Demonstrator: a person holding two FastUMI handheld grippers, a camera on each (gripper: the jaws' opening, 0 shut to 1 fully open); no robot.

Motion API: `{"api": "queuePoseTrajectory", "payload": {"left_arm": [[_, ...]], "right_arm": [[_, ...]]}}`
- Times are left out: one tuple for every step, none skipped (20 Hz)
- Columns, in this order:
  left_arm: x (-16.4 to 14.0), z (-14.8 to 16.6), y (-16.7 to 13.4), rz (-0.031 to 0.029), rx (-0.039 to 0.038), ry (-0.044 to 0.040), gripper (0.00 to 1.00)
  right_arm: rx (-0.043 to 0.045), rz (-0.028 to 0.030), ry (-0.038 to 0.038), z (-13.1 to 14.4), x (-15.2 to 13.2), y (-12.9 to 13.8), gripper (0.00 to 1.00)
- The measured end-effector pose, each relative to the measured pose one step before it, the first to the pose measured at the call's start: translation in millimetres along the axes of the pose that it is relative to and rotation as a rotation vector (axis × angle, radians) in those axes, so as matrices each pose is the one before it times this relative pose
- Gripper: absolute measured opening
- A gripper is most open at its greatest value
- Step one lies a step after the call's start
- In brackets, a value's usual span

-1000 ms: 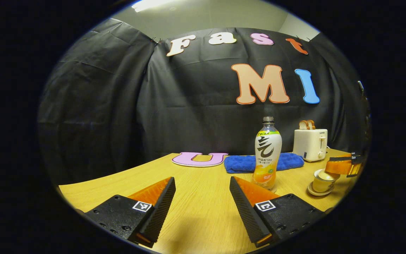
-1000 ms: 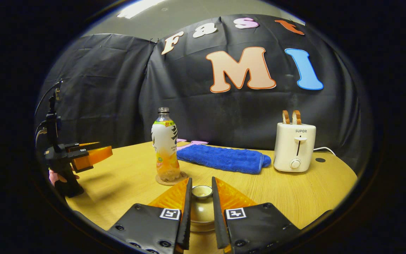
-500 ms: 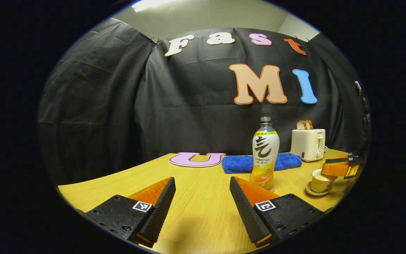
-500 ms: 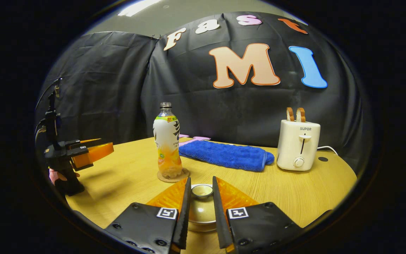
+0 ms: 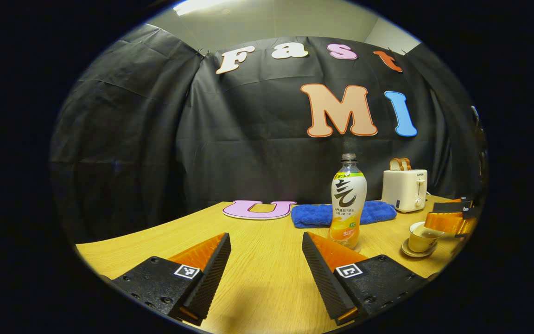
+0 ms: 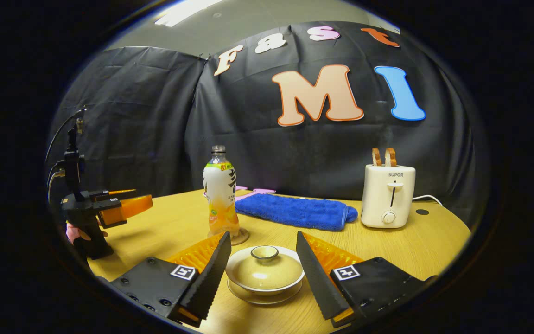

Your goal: Open the teacup lid with one hand, grasp the water bottle and pour water into the teacup with the other hand; after pouring, place the water bottle on the coaster and then close the teacup lid.

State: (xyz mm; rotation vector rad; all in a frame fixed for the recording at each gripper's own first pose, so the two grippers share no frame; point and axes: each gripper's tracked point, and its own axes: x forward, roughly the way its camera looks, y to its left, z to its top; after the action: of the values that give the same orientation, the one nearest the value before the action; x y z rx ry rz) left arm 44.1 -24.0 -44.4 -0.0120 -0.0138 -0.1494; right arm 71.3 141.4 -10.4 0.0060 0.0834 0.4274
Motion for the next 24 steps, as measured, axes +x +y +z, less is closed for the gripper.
{"api": "queuePoseTrajectory", "payload": {"left_arm": [[0.73, -0.63, -0.27, 0.00001, 0.00011, 0.00030, 0.90], [-0.42, 0.50, 0.32, 0.00006, -0.00007, -0.00028, 0.90], [0.34, -0.49, -0.33, 0.00004, -0.00013, 0.00047, 0.90], [-0.07, 0.09, 0.04, 0.00010, 0.00010, -0.00035, 0.90], [0.26, -0.14, 0.18, 0.00005, -0.00015, 0.00031, 0.90], [-0.28, 0.01, -0.08, -0.00016, 0.00003, 0.00020, 0.90], [0.73, -0.14, -0.41, -0.00021, -0.00024, -0.00008, 0.90], [-0.15, 0.38, 0.47, -0.00009, -0.00010, -0.00009, 0.92], [-0.30, -0.59, -0.13, 0.00014, 0.00022, 0.00067, 0.92], [0.03, 0.27, -0.39, 0.00016, -0.00024, -0.00006, 0.92], [0.20, 0.23, 0.35, 0.00014, -0.00008, 0.00001, 0.90], [-0.47, -0.12, 0.13, 0.00040, 0.00001, 0.00040, 0.90], [-0.42, 0.20, 0.48, 0.00049, 0.00003, -0.00022, 0.90], [0.35, 0.31, 0.26, 0.00242, 0.00021, -0.00021, 0.90], [-0.24, -0.39, 0.38, 0.00312, 0.00072, 0.00078, 0.90], [-0.06, 0.09, 0.31, 0.00281, 0.00023, -0.00038, 0.90], [-0.39, 0.47, 1.79, 0.00594, 0.00093, 0.00049, 0.90], [-0.10, -0.44, 0.76, 0.00509, 0.00067, 0.00019, 0.90], [-0.60, 0.65, -0.16, 0.00056, 0.00010, 0.00016, 0.90], [-0.43, -0.25, 0.18, 0.00048, 0.00002, -0.00018, 0.90], [0.08, 0.39, 0.51, 0.00077, 0.00017, 0.00003, 0.90], [0.41, -0.48, -0.09, 0.00102, 0.00012, -0.00038, 0.90], [0.01, 0.18, -0.22, 0.00024, 0.00017, 0.00011, 0.90], [-0.11, -0.04, 0.10, 0.00008, -0.00010, -0.00018, 0.90]], "right_arm": [[-0.00245, -0.00752, -0.01867, 1.98, -2.88, -1.55, 0.91], [0.00097, -0.00766, -0.01809, 2.91, -4.09, -2.03, 0.91], [0.00093, -0.00813, -0.02392, 3.93, -5.13, -1.78, 0.91], [-0.00201, -0.01298, 0.00067, 0.78, -4.30, -2.86, 0.88], [0.00156, -0.00250, 0.00088, -3.18, -4.44, -1.78, 0.91], [-0.00251, -0.00625, -0.00462, 1.88, -4.89, -2.00, 0.91], [-0.00045, -0.01396, 0.00068, 0.29, -5.87, -4.85, 0.88], [0.00054, -0.01418, -0.00206, 0.57, -5.16, -5.30, 0.91], [-0.00140, -0.01391, 0.00024, 0.34, -6.14, -4.75, 0.88], [-0.00121, -0.02298, -0.00149, 1.20, -7.80, -7.13, 0.91], [-0.00011, -0.02087, -0.00101, 0.64, -5.31, -6.87, 0.88], [-0.00093, -0.02320, -0.00106, -0.08, -4.79, -7.81, 0.91], [-0.00154, -0.02727, -0.00095, 0.61, -4.70, -8.10, 0.91], [-0.00188, -0.03548, -0.00170, 0.79, -3.57, -9.99, 0.91], [-0.00091, -0.04115, -0.00273, 0.71, -2.64, -10.93, 0.91], [-0.00159, -0.04164, -0.00147, 1.11, -2.53, -9.46, 0.91], [-0.00212, -0.04619, -0.00146, 0.04, -0.67, -10.43, 0.91], [-0.00239, -0.05344, -0.00172, 0.36, -1.17, -10.88, 0.91], [-0.00231, -0.05451, -0.00252, 0.77, -0.40, -10.53, 0.91], [-0.00167, -0.05095, -0.00219, 0.71, -0.29, -9.57, 0.89], [-0.00226, -0.03919, -0.00038, -0.06, -0.41, -7.18, 0.89], [-0.00123, -0.03047, -0.00253, 0.24, -0.45, -4.63, 0.91], [-0.00126, -0.02219, -0.00011, 0.60, -0.39, -3.70, 0.91], [-0.00081, -0.01729, -0.00164, -0.26, -0.19, -2.61, 0.88]]}}
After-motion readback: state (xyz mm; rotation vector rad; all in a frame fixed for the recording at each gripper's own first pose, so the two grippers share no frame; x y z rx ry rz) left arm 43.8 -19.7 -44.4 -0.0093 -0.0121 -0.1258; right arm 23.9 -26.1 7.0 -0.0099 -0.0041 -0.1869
